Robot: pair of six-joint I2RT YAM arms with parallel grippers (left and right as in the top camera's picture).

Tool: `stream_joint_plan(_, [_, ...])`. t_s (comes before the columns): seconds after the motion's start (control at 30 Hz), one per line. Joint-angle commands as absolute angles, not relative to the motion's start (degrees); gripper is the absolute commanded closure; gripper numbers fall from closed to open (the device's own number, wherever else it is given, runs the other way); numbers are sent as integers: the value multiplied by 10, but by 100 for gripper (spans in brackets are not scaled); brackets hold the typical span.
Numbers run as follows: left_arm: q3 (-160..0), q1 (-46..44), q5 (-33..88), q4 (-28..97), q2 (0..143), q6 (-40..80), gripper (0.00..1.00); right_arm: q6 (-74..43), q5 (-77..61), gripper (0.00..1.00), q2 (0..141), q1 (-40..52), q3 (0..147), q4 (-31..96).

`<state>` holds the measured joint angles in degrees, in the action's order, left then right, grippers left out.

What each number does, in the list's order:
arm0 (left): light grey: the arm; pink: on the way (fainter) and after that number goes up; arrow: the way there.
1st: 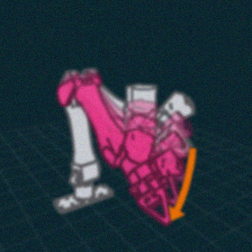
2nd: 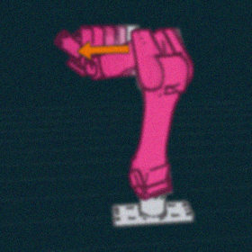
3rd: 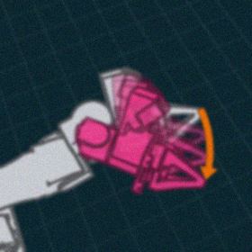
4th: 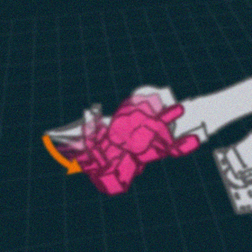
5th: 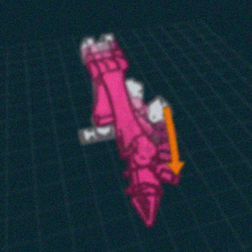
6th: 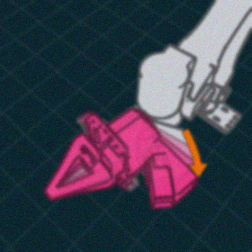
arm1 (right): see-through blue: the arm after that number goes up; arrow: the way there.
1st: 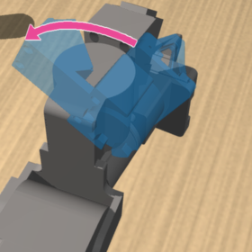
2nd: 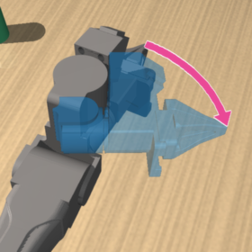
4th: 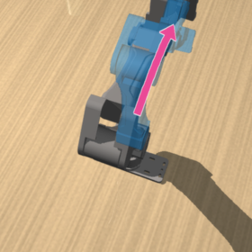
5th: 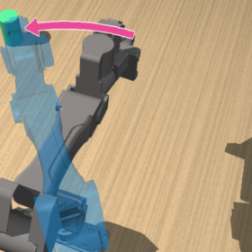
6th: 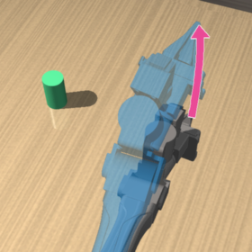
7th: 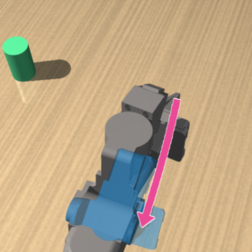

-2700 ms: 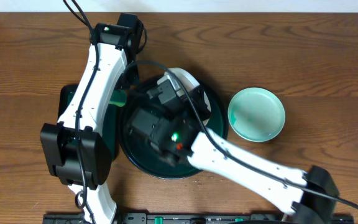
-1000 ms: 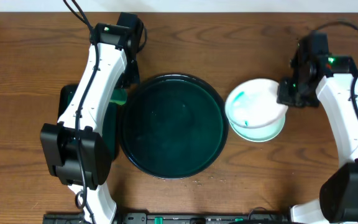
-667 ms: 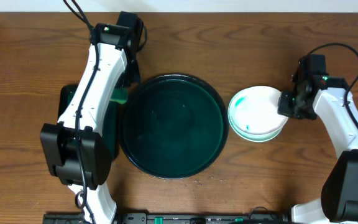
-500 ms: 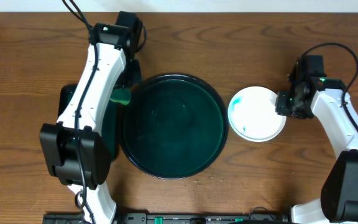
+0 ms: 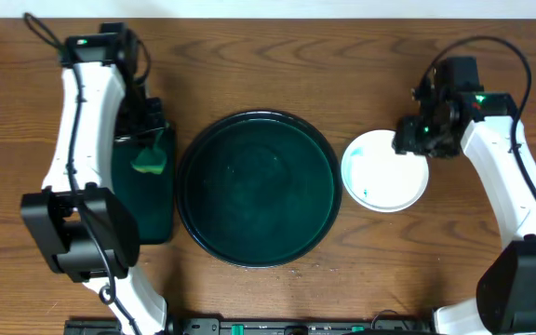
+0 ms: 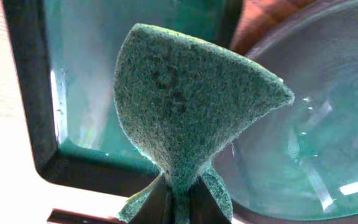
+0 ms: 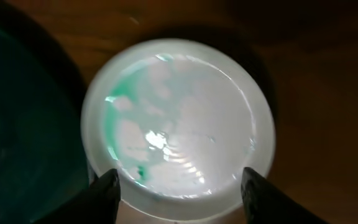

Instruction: Clean dirty plates on tray and stack at the side

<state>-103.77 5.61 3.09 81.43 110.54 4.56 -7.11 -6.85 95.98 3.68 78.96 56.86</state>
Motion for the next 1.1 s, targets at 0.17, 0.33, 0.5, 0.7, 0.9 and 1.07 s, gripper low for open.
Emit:
stream_joint_plan(0.17, [-927, 131, 45, 723, 1087, 0, 93, -35, -84, 37, 953, 104, 801, 548])
stream_joint_plan(0.33, [-845, 148, 45, 638, 1087, 0, 93, -36, -80, 34, 953, 120, 801, 536])
stream_joint_plan(0.5, [-809, 148, 45, 607, 1087, 27, 75, -35, -80, 34, 953, 121, 801, 536])
stream_joint_plan(0.7, [-820, 148, 47, 625, 1078, 28, 55, -29, -80, 32, 953, 121, 801, 535])
stream_joint_plan(0.9, [-851, 147, 73, 658, 995, 28, 48, -29, -80, 21, 953, 121, 801, 535])
stream_joint_plan(1.07, [-852, 147, 115, 644, 862, 33, 27, -30, -80, 1, 946, 117, 814, 543])
